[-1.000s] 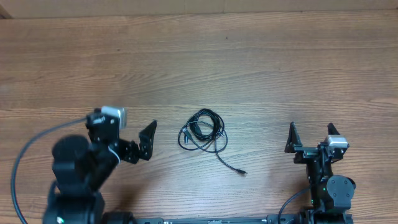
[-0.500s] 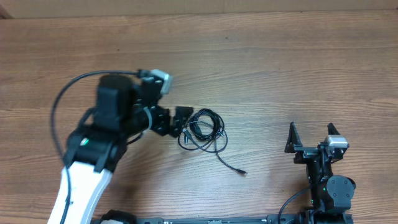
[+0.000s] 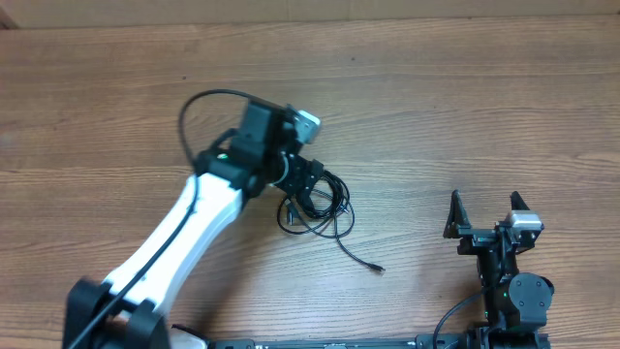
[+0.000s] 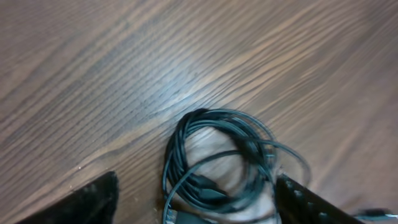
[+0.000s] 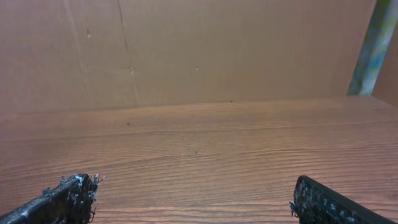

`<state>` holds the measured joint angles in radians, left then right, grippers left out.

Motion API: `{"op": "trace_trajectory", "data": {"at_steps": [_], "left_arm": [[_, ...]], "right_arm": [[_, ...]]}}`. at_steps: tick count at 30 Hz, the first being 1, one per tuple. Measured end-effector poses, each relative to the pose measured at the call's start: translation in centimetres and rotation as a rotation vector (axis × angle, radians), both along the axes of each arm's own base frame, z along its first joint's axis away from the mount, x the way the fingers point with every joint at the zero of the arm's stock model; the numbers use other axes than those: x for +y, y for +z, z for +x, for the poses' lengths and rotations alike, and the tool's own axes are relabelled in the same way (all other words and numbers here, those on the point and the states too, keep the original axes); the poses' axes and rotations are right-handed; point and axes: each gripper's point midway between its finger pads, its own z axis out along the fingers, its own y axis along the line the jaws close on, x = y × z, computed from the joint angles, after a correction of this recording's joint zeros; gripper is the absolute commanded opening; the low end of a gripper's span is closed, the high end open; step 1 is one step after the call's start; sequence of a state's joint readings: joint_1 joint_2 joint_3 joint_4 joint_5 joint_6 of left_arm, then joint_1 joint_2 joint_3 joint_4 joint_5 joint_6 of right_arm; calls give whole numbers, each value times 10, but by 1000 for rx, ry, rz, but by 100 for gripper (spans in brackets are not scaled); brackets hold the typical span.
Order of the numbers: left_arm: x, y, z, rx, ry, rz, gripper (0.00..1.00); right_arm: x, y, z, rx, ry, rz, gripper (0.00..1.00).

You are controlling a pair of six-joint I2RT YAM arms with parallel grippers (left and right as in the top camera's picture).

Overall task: Untangle cables
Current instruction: 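Reach the left gripper down to the black cable bundle and grasp it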

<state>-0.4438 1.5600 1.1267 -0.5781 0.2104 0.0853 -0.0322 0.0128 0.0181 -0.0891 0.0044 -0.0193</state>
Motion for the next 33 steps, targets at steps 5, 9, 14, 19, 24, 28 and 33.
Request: {"op": "trace_trajectory", "data": {"at_steps": [5, 9, 14, 19, 24, 28, 33], "left_arm": [[0, -38, 11, 2, 5, 121, 52], [4, -59, 21, 4, 25, 174, 52], [0, -80, 24, 32, 16, 175, 48], [-10, -93, 23, 62, -11, 136, 37], [-12, -106, 19, 98, -20, 133, 29], [-12, -118, 17, 124, -18, 141, 9], [-13, -118, 20, 127, -1, 134, 4]], "right_arm": [[0, 0, 0, 1, 0, 0, 100], [0, 0, 0, 0, 0, 0, 100], [0, 0, 0, 0, 0, 1, 100], [0, 0, 0, 1, 1, 0, 100], [0, 0, 0, 1, 0, 0, 100], [0, 0, 0, 0, 0, 0, 100], [0, 0, 0, 0, 1, 0, 100]]}}
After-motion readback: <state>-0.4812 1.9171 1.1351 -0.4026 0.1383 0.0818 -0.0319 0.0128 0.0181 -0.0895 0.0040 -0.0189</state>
